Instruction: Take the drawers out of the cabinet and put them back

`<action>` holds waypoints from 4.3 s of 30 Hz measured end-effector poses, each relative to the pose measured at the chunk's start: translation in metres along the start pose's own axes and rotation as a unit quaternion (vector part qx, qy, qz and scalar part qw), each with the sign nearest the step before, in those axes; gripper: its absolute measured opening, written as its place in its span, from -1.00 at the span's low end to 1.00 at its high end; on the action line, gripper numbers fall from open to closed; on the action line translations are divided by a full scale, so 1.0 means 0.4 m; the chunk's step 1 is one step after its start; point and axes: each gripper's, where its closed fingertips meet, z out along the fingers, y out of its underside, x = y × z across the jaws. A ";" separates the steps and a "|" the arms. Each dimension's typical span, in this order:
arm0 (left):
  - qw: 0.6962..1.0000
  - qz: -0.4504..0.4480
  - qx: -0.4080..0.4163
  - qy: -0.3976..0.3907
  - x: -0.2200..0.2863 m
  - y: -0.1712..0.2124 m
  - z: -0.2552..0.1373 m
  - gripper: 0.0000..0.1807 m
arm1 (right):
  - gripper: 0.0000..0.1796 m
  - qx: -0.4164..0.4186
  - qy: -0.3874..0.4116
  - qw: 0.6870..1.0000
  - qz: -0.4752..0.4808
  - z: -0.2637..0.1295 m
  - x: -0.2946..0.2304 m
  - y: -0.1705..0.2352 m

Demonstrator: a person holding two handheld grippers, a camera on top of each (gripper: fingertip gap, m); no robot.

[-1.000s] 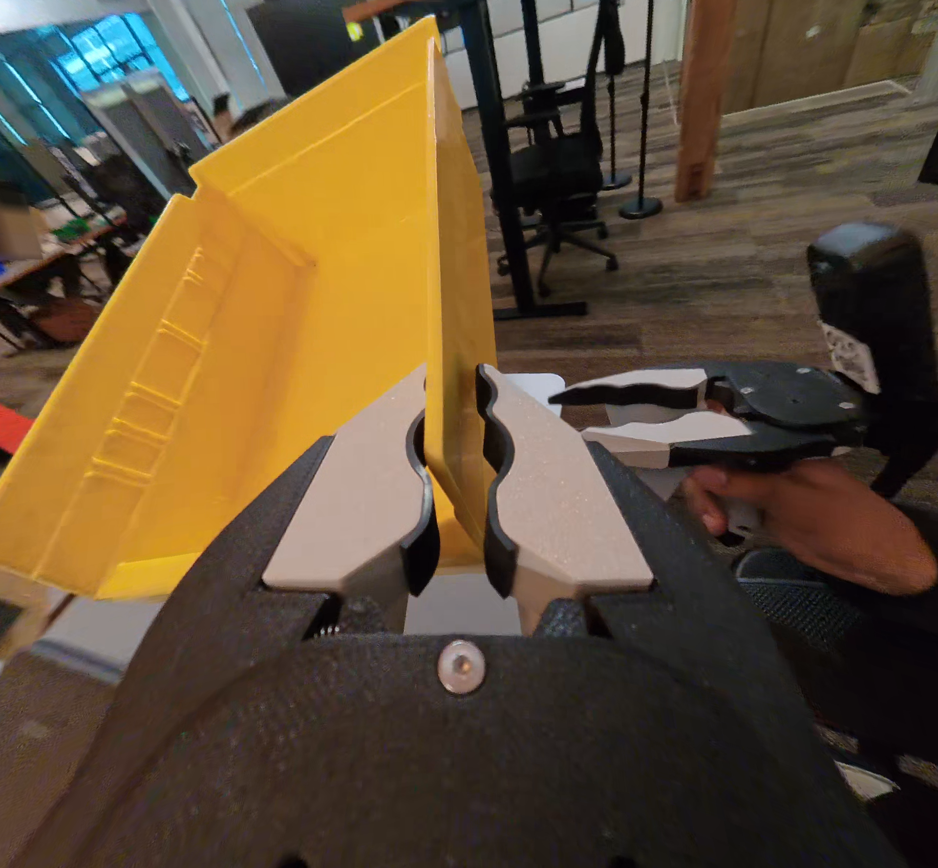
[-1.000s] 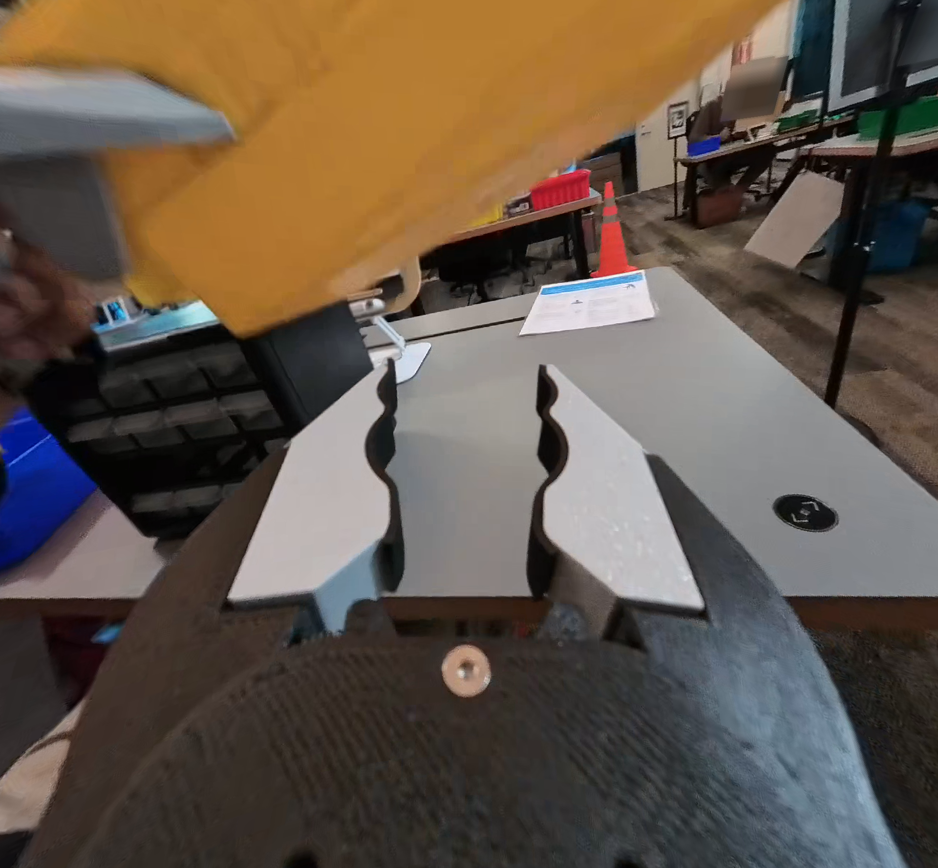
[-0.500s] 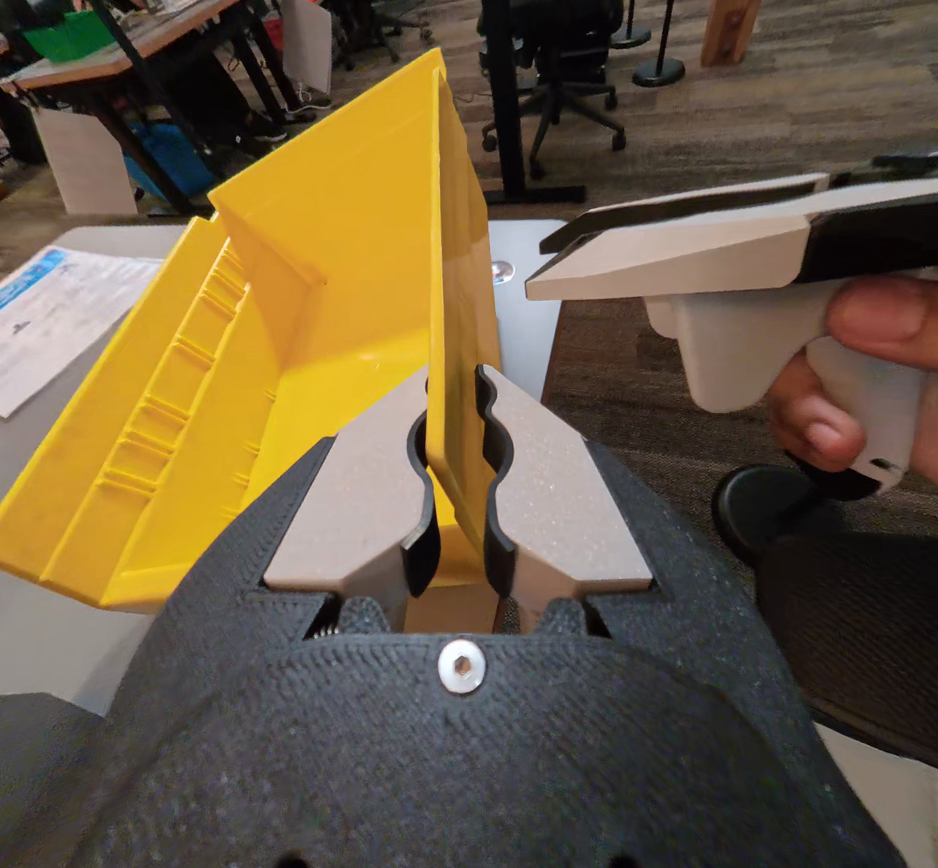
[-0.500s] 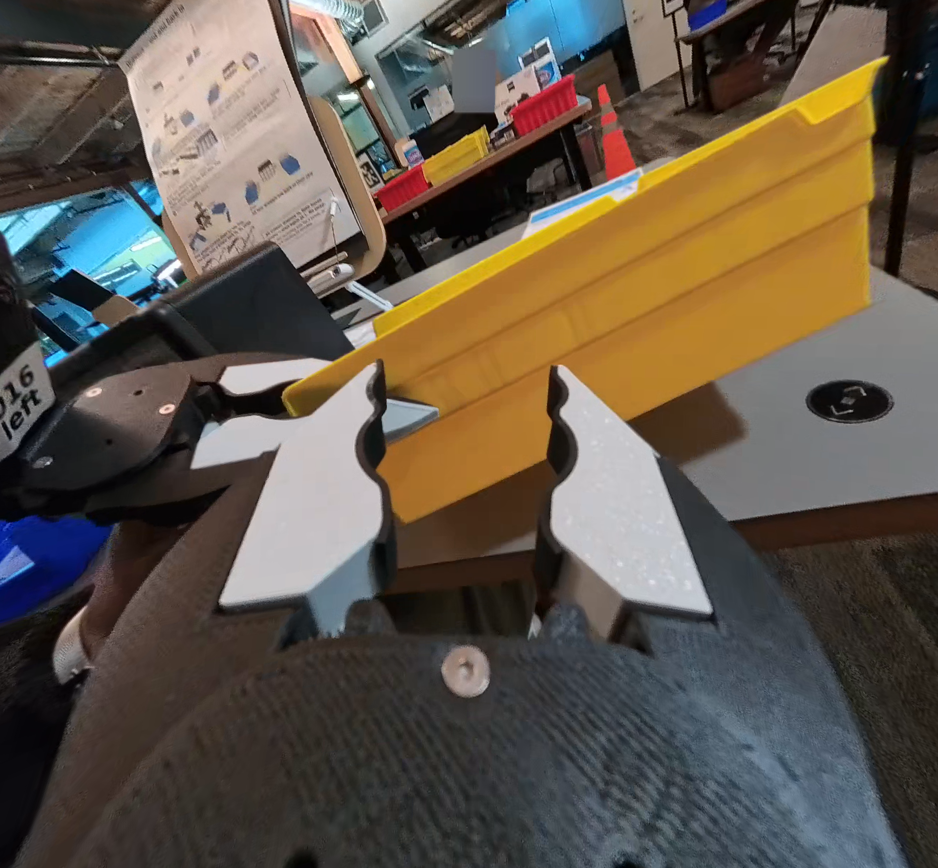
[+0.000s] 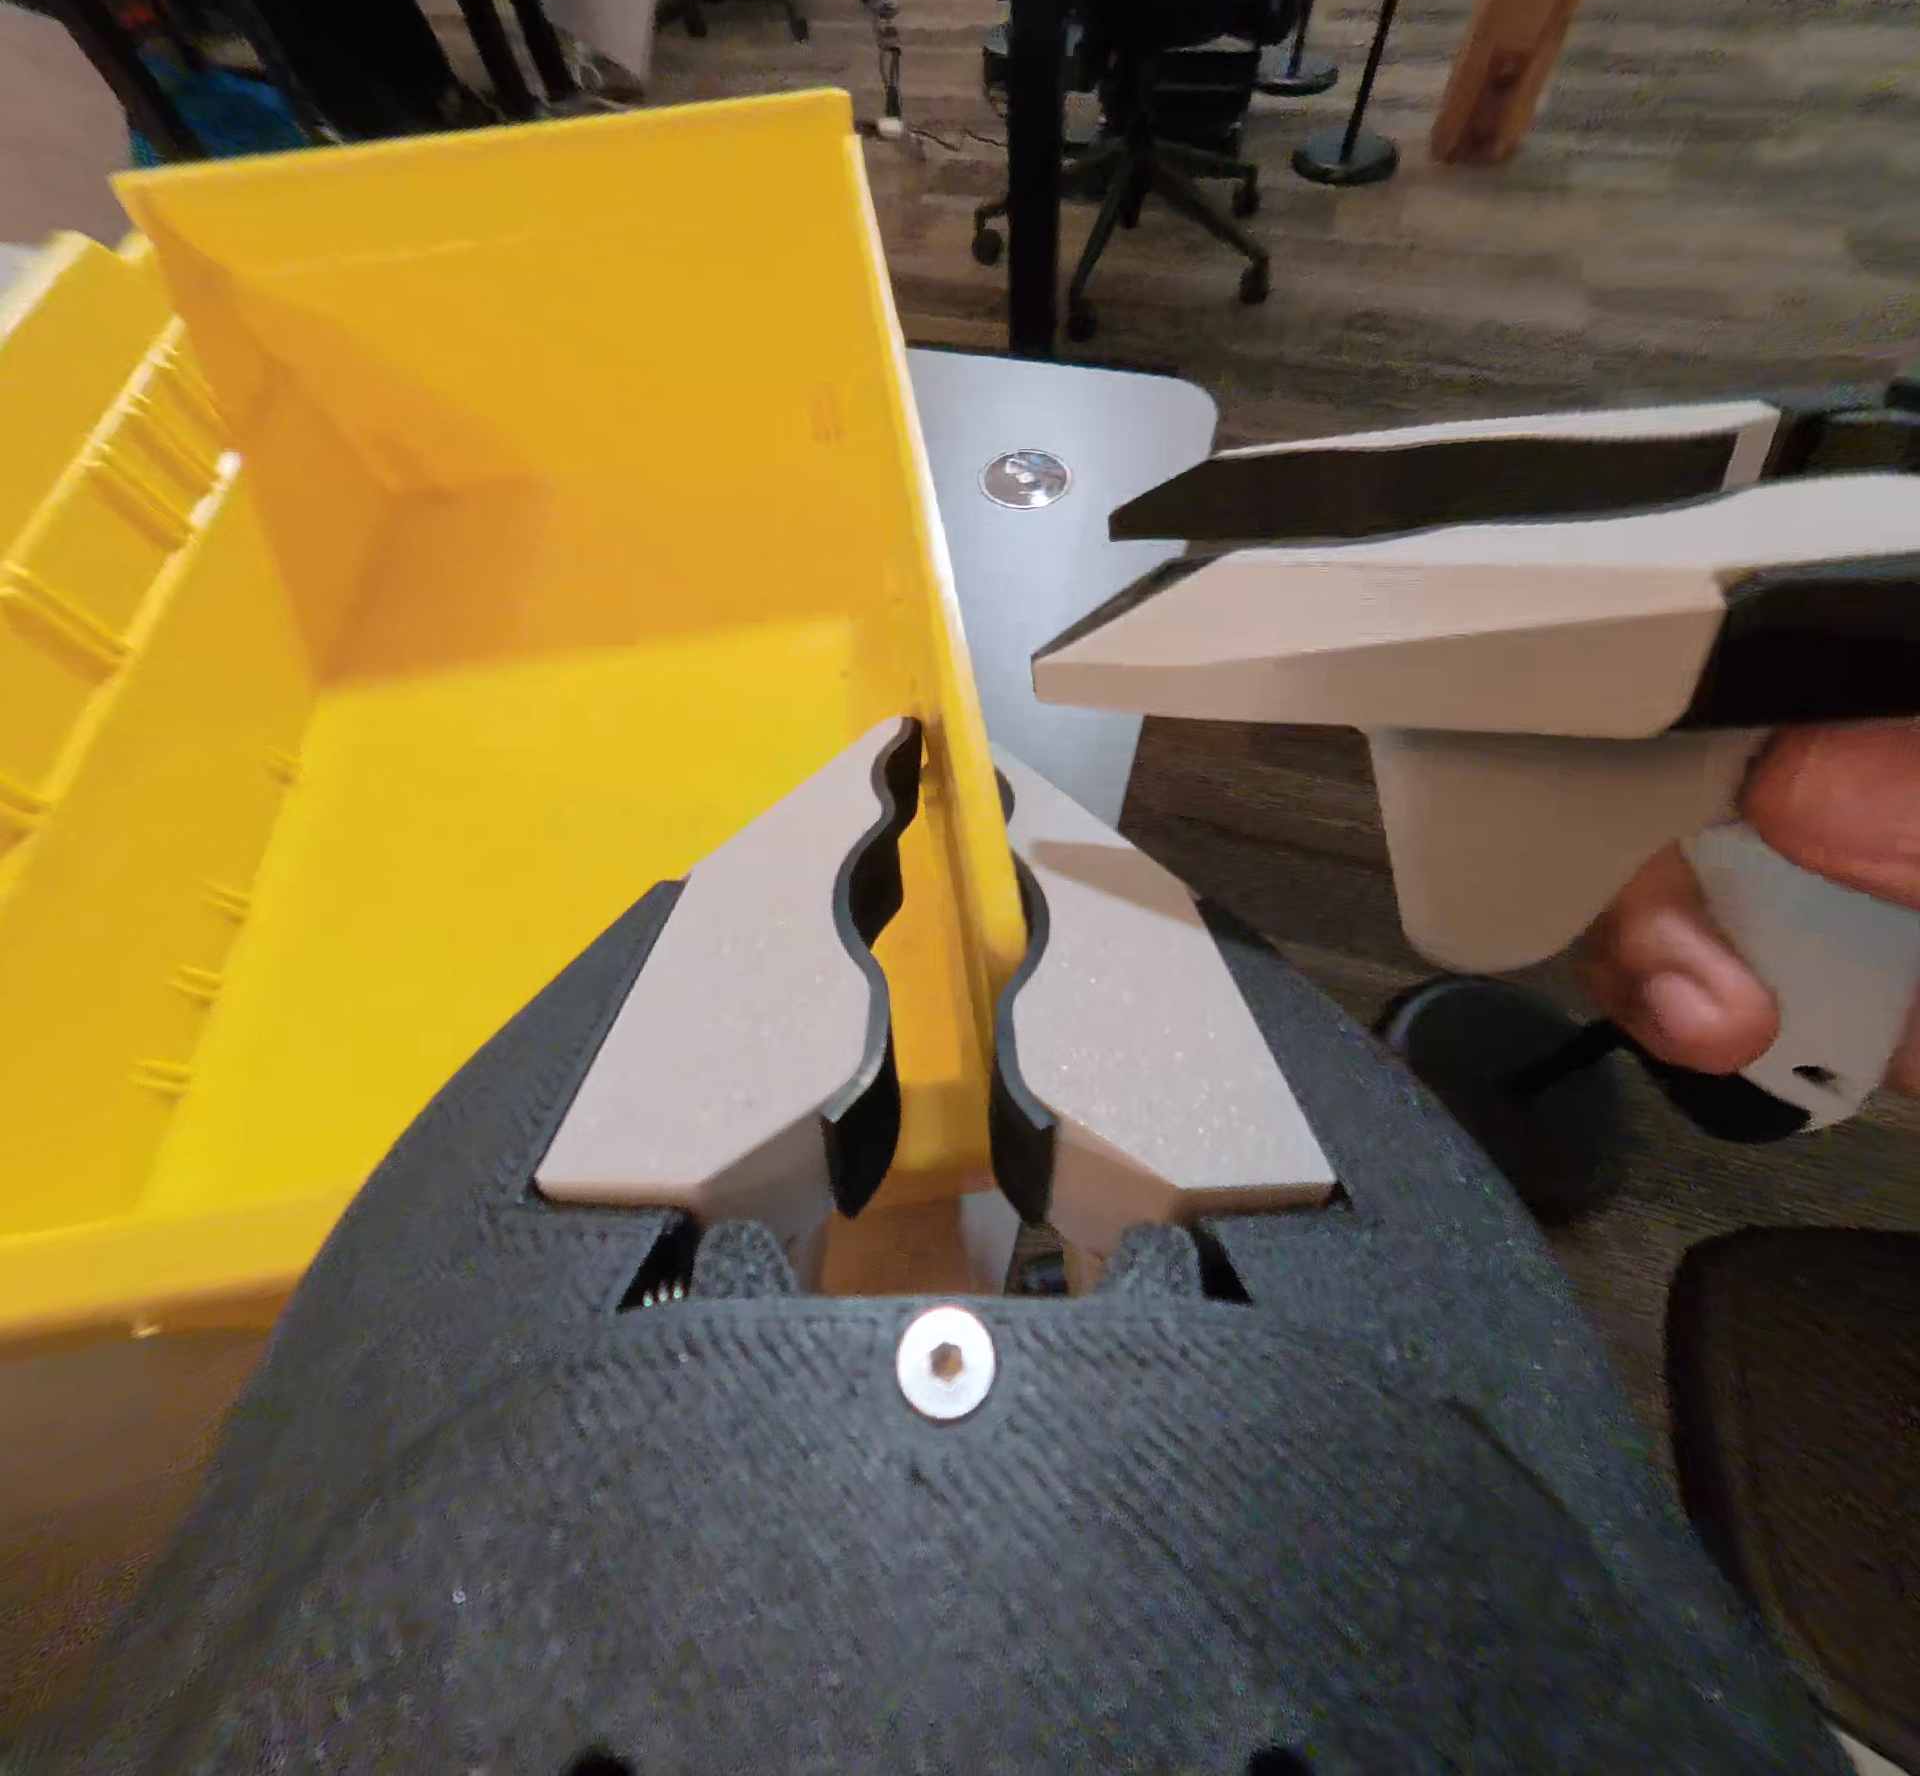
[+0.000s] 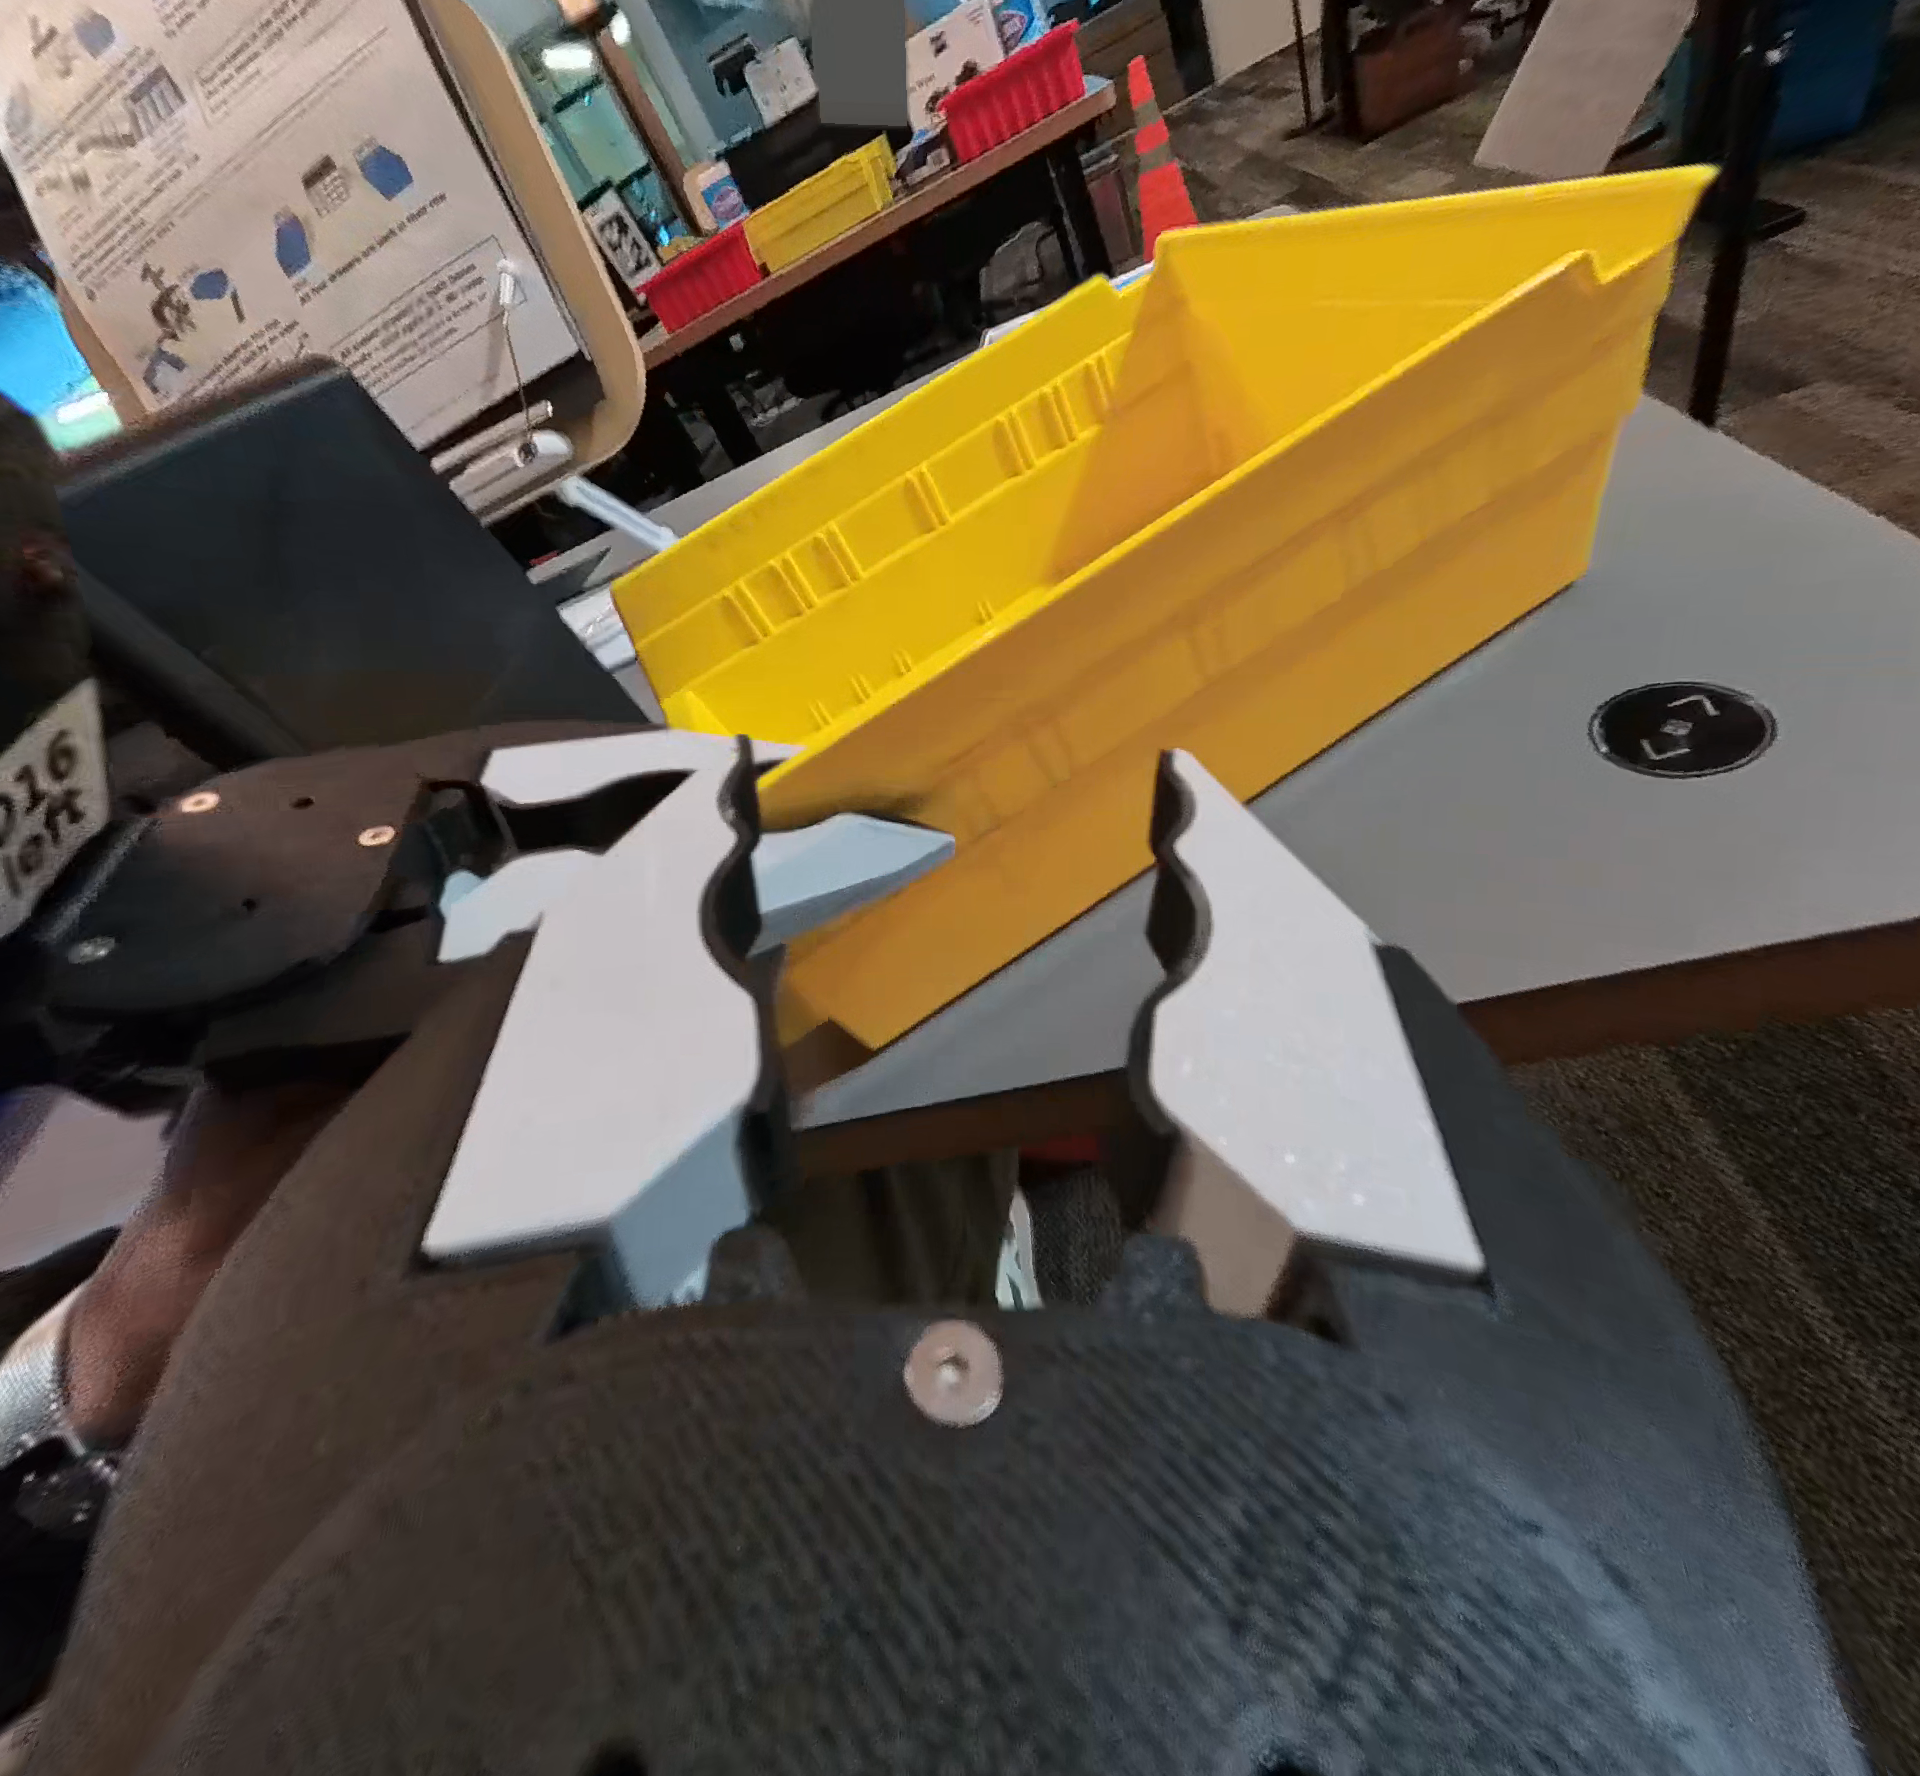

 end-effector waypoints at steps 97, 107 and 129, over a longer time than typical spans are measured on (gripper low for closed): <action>0.977 -0.197 0.056 0.066 -0.123 0.311 -0.646 -0.54 | -0.93 0.005 0.134 0.984 -0.119 0.192 0.362 -0.073; 0.984 -0.168 0.040 0.055 -0.114 0.319 -0.639 -0.54 | -0.98 -0.015 0.119 0.982 -0.149 0.192 0.350 -0.071; 0.981 -0.182 0.027 0.055 -0.116 0.333 -0.633 -0.51 | -0.95 -0.017 0.001 0.999 -0.034 0.201 0.287 -0.060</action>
